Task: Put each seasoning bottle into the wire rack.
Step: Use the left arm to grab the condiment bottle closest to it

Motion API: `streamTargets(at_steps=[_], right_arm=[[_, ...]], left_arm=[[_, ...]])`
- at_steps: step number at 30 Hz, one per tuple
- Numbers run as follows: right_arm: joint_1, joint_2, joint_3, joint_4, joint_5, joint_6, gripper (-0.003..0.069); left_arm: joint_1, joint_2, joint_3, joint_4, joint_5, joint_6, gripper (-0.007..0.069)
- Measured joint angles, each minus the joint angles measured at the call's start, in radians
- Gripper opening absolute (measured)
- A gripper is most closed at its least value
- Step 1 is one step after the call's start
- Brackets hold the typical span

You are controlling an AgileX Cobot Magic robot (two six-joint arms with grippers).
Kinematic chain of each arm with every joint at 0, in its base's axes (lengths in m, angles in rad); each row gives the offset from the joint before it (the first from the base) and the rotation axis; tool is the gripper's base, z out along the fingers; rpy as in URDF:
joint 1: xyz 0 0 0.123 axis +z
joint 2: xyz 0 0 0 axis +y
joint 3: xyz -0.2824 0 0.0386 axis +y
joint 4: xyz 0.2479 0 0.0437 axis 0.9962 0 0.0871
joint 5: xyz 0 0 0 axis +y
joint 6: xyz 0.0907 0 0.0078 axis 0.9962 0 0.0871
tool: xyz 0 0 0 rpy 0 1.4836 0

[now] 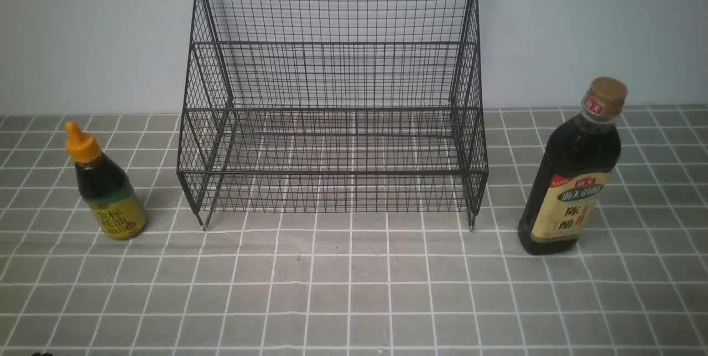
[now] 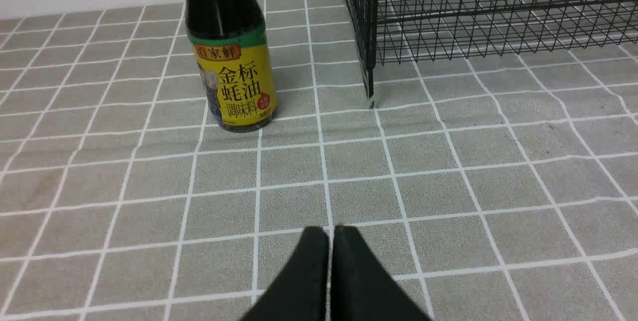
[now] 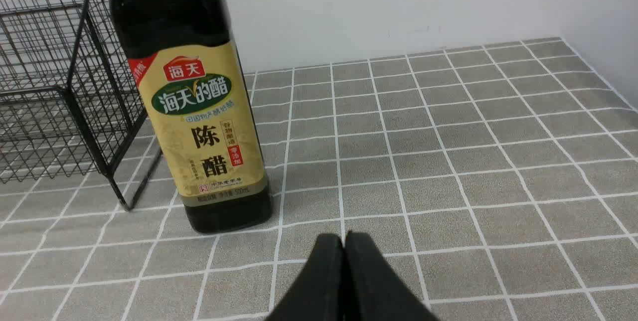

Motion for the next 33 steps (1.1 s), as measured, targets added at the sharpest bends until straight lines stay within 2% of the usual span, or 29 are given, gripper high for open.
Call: streamTargets(at_steps=[21, 33], right_arm=[[0.000, 0.000, 0.000, 0.000, 0.000, 0.000, -0.0014], [0.000, 0.000, 0.000, 0.000, 0.000, 0.000, -0.0014]], left_arm=[[0.000, 0.000, 0.000, 0.000, 0.000, 0.000, -0.0007], [0.000, 0.000, 0.000, 0.068, 0.000, 0.012, -0.0007]])
